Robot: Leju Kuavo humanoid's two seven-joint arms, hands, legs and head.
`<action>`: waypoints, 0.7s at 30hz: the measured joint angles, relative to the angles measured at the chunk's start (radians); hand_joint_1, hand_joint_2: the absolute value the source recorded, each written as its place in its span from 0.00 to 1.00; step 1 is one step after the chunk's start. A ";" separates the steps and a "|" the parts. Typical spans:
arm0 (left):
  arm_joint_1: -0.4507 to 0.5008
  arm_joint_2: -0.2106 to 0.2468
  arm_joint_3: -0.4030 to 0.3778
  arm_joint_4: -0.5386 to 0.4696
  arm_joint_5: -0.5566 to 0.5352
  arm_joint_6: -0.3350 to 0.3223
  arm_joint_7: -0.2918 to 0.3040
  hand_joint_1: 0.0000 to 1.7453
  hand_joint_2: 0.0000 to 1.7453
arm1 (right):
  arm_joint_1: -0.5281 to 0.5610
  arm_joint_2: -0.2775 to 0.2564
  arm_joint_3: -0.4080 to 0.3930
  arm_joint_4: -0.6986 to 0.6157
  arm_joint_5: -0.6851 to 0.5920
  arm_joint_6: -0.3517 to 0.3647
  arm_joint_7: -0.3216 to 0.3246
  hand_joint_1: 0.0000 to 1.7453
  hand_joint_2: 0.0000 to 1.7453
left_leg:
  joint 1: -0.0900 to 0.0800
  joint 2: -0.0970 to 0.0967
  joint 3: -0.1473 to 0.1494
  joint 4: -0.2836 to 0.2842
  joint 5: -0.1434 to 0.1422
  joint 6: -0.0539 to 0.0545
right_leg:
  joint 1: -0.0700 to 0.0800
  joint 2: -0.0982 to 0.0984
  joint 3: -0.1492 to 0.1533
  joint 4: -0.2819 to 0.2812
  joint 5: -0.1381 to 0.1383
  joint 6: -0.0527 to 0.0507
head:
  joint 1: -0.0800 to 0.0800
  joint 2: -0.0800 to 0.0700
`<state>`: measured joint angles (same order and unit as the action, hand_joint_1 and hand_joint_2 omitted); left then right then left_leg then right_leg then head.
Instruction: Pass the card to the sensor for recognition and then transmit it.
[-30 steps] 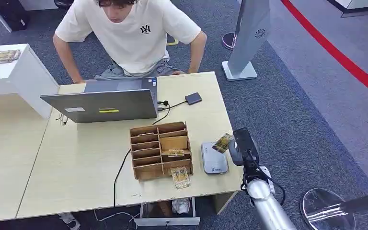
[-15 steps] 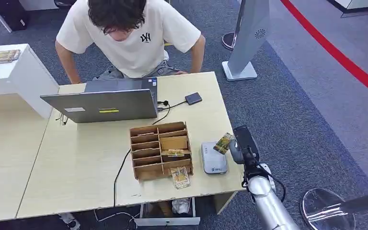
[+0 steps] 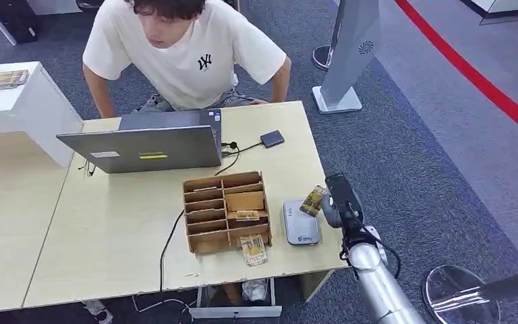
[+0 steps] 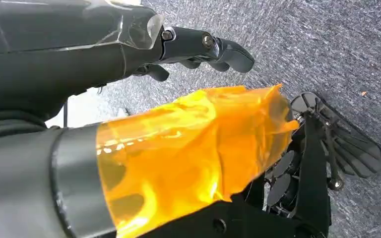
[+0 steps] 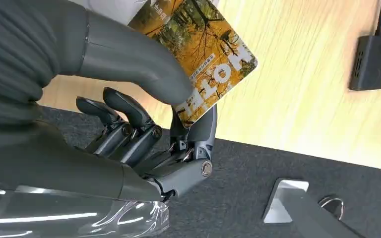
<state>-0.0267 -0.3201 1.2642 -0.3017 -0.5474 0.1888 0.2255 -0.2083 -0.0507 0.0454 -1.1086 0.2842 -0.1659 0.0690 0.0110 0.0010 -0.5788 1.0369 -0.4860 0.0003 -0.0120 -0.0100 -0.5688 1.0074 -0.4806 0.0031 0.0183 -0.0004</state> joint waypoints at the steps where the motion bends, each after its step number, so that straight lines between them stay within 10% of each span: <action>1: 0.000 0.000 0.000 0.000 0.002 0.000 0.000 0.00 0.00 | 0.000 0.000 -0.001 0.000 0.000 0.002 0.000 1.00 1.00 | 0.000 0.000 0.000 0.000 0.000 0.000 | 0.000 0.000 0.000 0.000 0.000 0.000 | 0.000 0.000; 21: -0.001 0.000 -0.007 0.009 0.073 0.026 -0.028 0.00 0.00 | 0.033 0.000 0.001 -0.137 -0.002 0.029 -0.010 1.00 1.00 | 0.000 0.000 0.000 0.000 0.000 0.000 | 0.000 0.000 0.000 0.000 0.000 0.000 | 0.000 0.000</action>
<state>-0.0281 -0.3201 1.2570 -0.2930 -0.4742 0.2148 0.1972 -0.1750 -0.0507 0.0465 -1.2459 0.2819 -0.1373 0.0591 0.0110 0.0009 -0.5789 1.0368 -0.4860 0.0002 -0.0120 -0.0101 -0.5689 1.0074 -0.4807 0.0031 0.0183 -0.0004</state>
